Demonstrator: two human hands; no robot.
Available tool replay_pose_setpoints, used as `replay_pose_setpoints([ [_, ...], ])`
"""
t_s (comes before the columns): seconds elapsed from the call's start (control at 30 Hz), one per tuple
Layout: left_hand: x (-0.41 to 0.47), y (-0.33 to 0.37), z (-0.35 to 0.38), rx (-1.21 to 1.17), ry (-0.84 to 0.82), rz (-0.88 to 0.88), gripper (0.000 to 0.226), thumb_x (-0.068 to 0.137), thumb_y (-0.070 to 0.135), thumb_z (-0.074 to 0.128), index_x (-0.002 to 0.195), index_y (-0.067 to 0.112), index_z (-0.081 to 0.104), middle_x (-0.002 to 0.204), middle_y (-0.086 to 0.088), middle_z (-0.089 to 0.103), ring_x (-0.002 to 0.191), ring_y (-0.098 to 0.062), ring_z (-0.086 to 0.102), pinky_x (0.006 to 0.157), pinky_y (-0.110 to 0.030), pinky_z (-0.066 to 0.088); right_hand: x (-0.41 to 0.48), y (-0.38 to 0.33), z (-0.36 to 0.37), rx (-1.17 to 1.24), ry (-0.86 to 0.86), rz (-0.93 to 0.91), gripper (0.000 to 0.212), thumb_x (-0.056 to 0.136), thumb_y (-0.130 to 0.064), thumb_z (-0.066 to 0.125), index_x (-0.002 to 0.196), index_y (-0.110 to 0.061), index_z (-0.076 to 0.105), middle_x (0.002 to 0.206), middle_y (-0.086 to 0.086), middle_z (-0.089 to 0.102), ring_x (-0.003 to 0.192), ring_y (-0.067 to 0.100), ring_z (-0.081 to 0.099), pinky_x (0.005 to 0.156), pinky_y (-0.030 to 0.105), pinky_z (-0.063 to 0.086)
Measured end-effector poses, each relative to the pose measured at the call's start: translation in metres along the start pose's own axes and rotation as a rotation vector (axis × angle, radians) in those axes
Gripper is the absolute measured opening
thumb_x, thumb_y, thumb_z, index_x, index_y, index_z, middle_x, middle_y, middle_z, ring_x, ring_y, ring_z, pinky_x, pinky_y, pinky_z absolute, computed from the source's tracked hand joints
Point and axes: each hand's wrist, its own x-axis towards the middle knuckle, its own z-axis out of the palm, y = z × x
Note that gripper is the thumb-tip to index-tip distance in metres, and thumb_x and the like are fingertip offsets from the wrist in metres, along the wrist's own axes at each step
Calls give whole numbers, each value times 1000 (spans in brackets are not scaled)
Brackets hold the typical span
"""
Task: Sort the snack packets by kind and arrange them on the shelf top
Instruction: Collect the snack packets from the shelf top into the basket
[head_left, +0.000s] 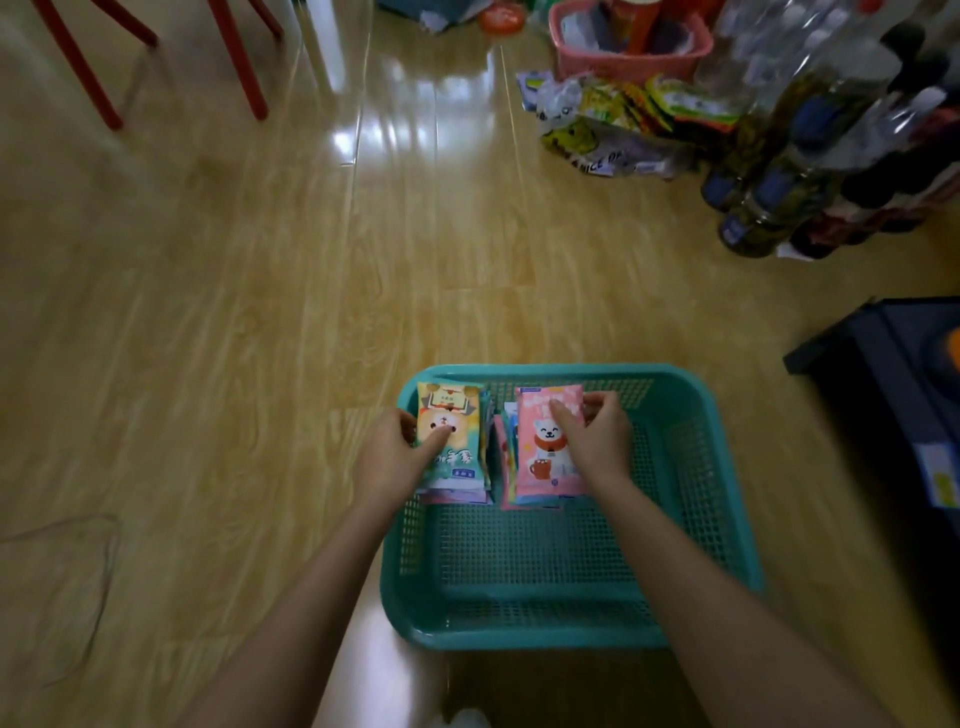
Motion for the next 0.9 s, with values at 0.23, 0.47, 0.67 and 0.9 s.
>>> replay_pose_setpoints([
  [0.23, -5, 5, -2, 75, 41, 38, 39, 83, 42, 64, 103, 11, 52, 96, 0, 56, 86, -19, 55, 71, -35, 46, -4, 3, -8, -204, 61, -44, 30, 90, -37, 53, 105, -11, 52, 114, 8, 55, 104, 26, 52, 84, 34, 41],
  [0.47, -55, 70, -71, 261, -18, 101, 36, 93, 35, 51, 117, 9, 55, 115, -6, 61, 97, -22, 59, 75, -34, 47, -51, -59, -88, -245, -52, -54, 25, 94, -21, 46, 113, -10, 58, 123, 9, 57, 112, 27, 53, 87, 31, 40],
  [0.67, -151, 234, -212, 316, -43, 281, 22, 94, 26, 49, 102, 11, 63, 98, -4, 69, 86, -21, 63, 76, -38, 53, -138, -210, -255, -277, -98, -152, 21, 90, -18, 52, 104, -17, 66, 111, 6, 66, 100, 26, 61, 84, 37, 50],
  [0.9, -285, 450, -358, 335, 9, 548, 17, 92, 28, 51, 94, 16, 64, 89, 0, 70, 77, -20, 64, 67, -35, 51, -263, -389, -487, -285, 87, -293, 16, 90, -16, 54, 100, -18, 67, 107, 1, 65, 96, 19, 60, 78, 32, 49],
])
